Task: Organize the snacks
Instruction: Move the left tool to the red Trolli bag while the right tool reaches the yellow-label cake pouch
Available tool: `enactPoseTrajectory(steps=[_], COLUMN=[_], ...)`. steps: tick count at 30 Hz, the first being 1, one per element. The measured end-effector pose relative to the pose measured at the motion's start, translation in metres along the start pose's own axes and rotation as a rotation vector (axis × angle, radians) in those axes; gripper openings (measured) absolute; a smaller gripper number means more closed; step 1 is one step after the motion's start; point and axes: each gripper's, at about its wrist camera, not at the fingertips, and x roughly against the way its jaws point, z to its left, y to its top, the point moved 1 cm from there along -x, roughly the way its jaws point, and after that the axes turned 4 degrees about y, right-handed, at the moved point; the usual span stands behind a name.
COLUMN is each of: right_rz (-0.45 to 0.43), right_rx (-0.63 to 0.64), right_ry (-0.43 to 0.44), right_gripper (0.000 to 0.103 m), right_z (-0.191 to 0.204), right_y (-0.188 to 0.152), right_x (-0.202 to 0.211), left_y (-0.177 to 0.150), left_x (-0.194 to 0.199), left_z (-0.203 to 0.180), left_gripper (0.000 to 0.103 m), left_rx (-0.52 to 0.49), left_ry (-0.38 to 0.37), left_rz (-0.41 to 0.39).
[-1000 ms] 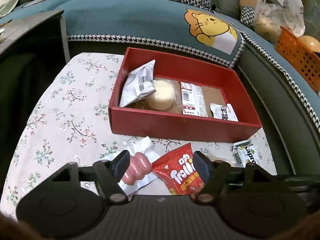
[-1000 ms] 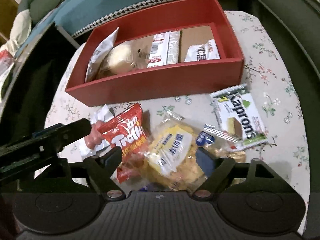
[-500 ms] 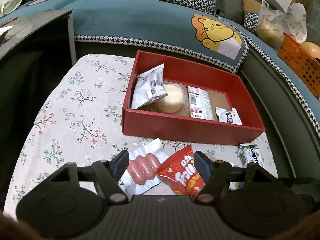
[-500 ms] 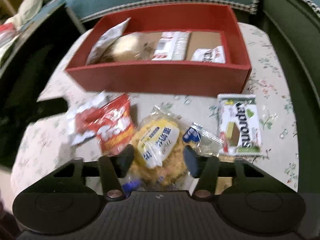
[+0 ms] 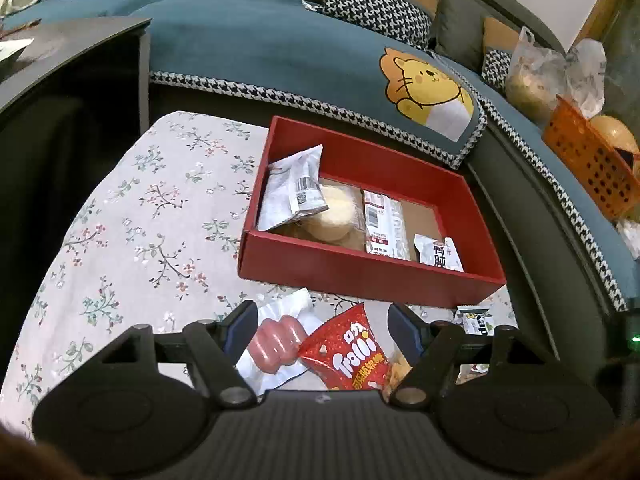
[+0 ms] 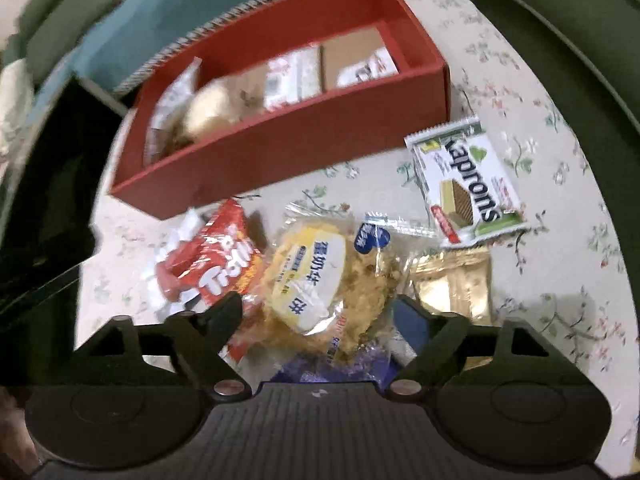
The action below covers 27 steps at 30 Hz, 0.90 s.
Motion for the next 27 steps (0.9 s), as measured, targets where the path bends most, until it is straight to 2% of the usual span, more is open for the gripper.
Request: enactPoseTrajectory(steps=[2, 5, 7, 9, 10, 12, 14, 15, 16, 18, 20, 22, 25, 27], right_rz=[0.013, 0.0, 0.009, 0.018, 0.021, 0.018, 0.014, 0.023, 0.016, 0.0, -0.005, -0.023, -0.036, -0.039], right_rx=[-0.006, 0.078, 0.146, 0.2, 0.217, 0.242, 0.26, 0.246, 0.211, 0.156, 0.108, 0.106, 0.089, 0.067], right_ry=[-0.02, -0.068, -0.079, -0.084, -0.085, -0.091, -0.1, -0.088, -0.075, -0.037, 0.0, 0.001, -0.013, -0.048], right_gripper=[0.091, 0.084, 0.072, 0.064, 0.054, 0.04, 0.036, 0.038, 0.045, 0.051, 0.064, 0.081, 0.091, 0.092], right_z=[0.004, 0.014, 0.017, 0.015, 0.013, 0.005, 0.001, -0.004, -0.007, -0.009, -0.008, 0.002, 0.011, 0.015], right_y=[0.001, 0.0, -0.001, -0.004, -0.006, -0.008, -0.006, -0.004, -0.003, 0.001, 0.002, 0.007, 0.015, 0.02], right_x=[-0.013, -0.019, -0.015, -0.006, -0.001, 0.009, 0.014, 0.015, 0.013, 0.013, 0.012, 0.01, 0.004, -0.004], left_y=[0.001, 0.0, -0.003, -0.005, -0.007, -0.009, -0.012, -0.013, -0.014, -0.015, -0.017, -0.017, -0.014, -0.013], left_x=[0.002, 0.0, -0.004, -0.006, -0.007, -0.009, -0.013, -0.015, -0.017, -0.019, -0.021, -0.022, -0.023, -0.023], left_z=[0.005, 0.009, 0.009, 0.008, 0.008, 0.005, 0.001, -0.002, -0.003, -0.006, -0.008, -0.007, -0.002, 0.0], left_gripper=[0.103, 0.103, 0.103, 0.103, 0.103, 0.103, 0.103, 0.103, 0.103, 0.103, 0.103, 0.103, 0.103, 0.103], left_rx=[0.014, 0.017, 0.012, 0.019, 0.024, 0.032, 0.033, 0.034, 0.038, 0.046, 0.05, 0.062, 0.086, 0.093], left_ry=[-0.01, -0.018, -0.032, -0.051, -0.06, -0.07, -0.067, -0.058, -0.05, -0.036, -0.02, -0.007, -0.006, -0.013], left_rz=[0.002, 0.019, 0.043, 0.068, 0.077, 0.099, 0.112, 0.119, 0.121, 0.12, 0.113, 0.111, 0.106, 0.107])
